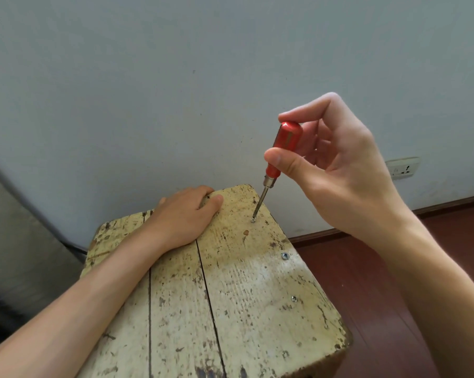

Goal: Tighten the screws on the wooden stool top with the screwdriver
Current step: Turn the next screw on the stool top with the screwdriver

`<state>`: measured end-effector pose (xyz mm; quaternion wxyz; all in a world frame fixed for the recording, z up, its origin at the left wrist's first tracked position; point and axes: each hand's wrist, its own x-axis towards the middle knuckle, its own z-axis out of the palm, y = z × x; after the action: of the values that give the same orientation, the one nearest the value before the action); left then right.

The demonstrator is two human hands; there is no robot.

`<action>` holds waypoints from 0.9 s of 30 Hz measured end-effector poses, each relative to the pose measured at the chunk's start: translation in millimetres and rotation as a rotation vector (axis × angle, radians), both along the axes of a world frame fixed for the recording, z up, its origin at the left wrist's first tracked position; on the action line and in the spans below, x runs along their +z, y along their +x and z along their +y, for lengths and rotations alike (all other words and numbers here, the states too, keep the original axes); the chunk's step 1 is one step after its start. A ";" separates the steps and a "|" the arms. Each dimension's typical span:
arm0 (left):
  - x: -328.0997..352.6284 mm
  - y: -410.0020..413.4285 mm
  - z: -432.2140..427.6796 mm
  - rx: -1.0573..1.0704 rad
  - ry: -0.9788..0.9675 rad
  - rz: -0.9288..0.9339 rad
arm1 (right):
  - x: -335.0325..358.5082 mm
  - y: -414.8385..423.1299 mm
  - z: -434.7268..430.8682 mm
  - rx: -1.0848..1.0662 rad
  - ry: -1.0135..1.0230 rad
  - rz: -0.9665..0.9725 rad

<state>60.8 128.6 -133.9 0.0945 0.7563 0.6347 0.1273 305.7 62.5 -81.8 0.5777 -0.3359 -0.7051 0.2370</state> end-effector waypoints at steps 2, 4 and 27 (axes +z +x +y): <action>-0.1 0.3 0.1 -0.006 -0.001 -0.007 | -1.2 -0.7 -0.5 -0.035 -0.001 0.005; 0.0 0.3 0.0 -0.007 -0.001 -0.012 | -1.9 -1.3 -1.3 -0.067 0.027 -0.023; -1.6 -1.2 2.6 -0.014 0.007 -0.015 | -0.4 -7.0 1.4 -0.075 0.047 0.016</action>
<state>59.6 131.2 -135.5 0.0974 0.7602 0.6281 0.1346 298.6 63.9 -82.2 0.5996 -0.3468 -0.6926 0.2014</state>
